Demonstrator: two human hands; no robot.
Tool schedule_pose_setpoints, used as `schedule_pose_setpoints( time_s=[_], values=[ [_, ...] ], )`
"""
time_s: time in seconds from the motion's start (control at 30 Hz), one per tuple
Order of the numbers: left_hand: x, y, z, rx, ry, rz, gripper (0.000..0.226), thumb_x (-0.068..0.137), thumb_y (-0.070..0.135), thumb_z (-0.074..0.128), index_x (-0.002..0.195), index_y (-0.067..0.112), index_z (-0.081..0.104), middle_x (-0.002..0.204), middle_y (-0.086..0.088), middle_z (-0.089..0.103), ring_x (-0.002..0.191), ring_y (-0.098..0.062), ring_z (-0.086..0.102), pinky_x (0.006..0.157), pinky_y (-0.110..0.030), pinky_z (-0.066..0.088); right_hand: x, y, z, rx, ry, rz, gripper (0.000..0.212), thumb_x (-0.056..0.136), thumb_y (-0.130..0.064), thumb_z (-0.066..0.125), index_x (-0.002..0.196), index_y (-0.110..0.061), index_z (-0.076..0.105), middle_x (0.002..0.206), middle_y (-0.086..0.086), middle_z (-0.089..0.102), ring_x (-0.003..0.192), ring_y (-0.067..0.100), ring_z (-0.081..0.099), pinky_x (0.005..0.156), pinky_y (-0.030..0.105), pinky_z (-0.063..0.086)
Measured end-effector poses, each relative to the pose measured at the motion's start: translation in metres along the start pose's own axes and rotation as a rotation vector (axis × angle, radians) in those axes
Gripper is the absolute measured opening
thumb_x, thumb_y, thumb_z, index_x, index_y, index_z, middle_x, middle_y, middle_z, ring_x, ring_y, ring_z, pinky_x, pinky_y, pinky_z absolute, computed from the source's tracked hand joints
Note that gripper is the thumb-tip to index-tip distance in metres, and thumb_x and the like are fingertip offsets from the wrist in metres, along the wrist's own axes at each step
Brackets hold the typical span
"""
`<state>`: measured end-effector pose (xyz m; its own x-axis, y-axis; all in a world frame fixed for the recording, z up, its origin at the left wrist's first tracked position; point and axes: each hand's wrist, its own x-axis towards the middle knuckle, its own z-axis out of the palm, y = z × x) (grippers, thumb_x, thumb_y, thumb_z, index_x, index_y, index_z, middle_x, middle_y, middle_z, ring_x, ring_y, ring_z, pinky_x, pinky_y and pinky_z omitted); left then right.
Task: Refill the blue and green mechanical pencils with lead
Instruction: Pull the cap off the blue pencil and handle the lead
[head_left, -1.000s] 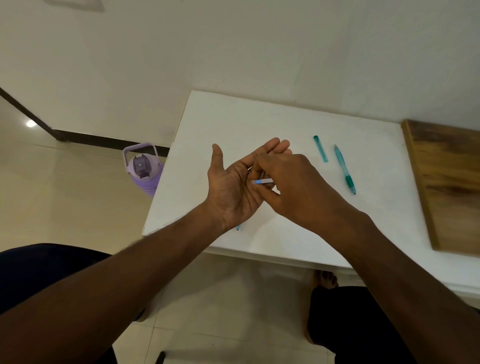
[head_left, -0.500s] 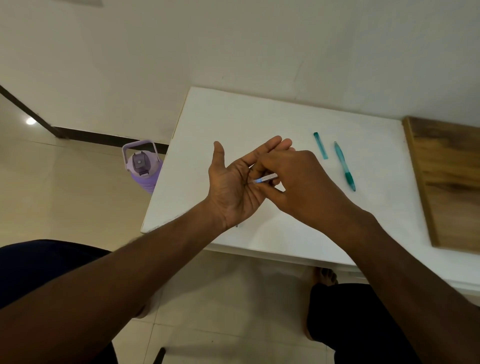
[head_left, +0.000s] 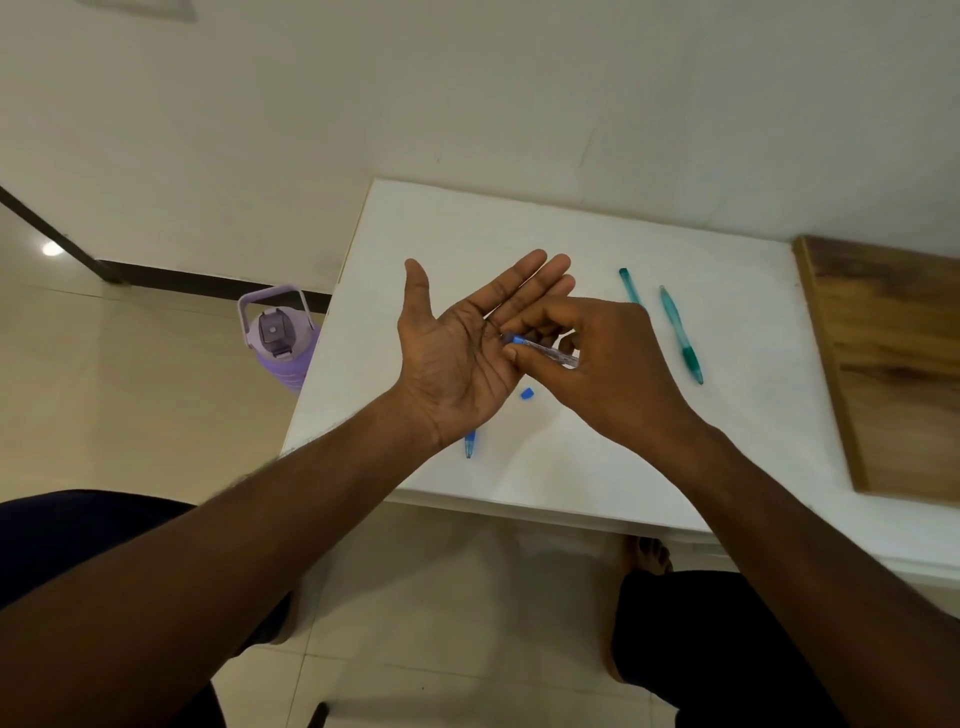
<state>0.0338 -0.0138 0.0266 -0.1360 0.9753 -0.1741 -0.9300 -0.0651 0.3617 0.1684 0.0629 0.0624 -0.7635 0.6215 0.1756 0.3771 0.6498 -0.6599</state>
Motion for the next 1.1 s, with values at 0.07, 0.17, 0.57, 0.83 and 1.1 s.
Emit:
schedule_pose_setpoints(
  time_s=[0.07,0.17,0.57,0.83,1.1],
  values=[
    [-0.002,0.002,0.002,0.062,0.076,0.001,0.104,0.096,0.083,0.018,0.151,0.001,0.052,0.155,-0.019,0.055,0.145,-0.034,0.052,0.123,-0.047,0.040,0.002,0.001,-0.002,0.043,0.014,0.042,0.018,0.092,-0.034,0.080,0.104,-0.021,0.080,0.084,-0.018,0.070,0.077,0.003,0.067,0.074,0.002,0.046],
    [-0.003,0.005,0.002,0.192,0.324,0.036,0.074,0.102,0.069,0.043,0.128,0.006,0.073,0.127,-0.013,0.076,0.117,-0.028,0.074,0.102,-0.038,0.060,0.004,0.002,-0.005,0.077,0.040,0.092,0.013,0.092,-0.036,0.079,0.102,-0.026,0.079,0.081,-0.024,0.069,0.087,0.001,0.066,0.071,0.005,0.049],
    [-0.008,0.002,-0.004,0.951,0.510,0.407,0.015,0.102,0.035,0.068,0.105,0.025,0.079,0.095,0.006,0.080,0.079,-0.010,0.074,0.066,-0.023,0.060,0.010,0.008,-0.019,0.102,0.128,0.213,0.019,0.092,-0.035,0.079,0.105,-0.022,0.081,0.087,-0.008,0.077,0.082,0.011,0.071,0.075,0.025,0.061],
    [-0.007,0.000,-0.003,1.028,0.476,0.416,0.019,0.097,0.035,0.075,0.110,0.022,0.080,0.095,0.005,0.081,0.082,-0.014,0.074,0.064,-0.025,0.060,0.009,0.007,-0.013,0.075,0.107,0.199,0.018,0.093,-0.035,0.079,0.105,-0.023,0.081,0.086,-0.011,0.076,0.082,0.009,0.072,0.074,0.018,0.059],
    [-0.008,0.005,-0.003,1.148,0.497,0.497,0.008,0.092,0.042,0.078,0.100,0.041,0.079,0.092,0.018,0.081,0.081,-0.007,0.074,0.068,-0.027,0.062,0.012,0.010,0.001,0.313,0.057,0.322,0.009,0.091,-0.032,0.081,0.097,-0.034,0.074,0.086,-0.011,0.080,0.081,0.006,0.077,0.077,0.025,0.064]
  ],
)
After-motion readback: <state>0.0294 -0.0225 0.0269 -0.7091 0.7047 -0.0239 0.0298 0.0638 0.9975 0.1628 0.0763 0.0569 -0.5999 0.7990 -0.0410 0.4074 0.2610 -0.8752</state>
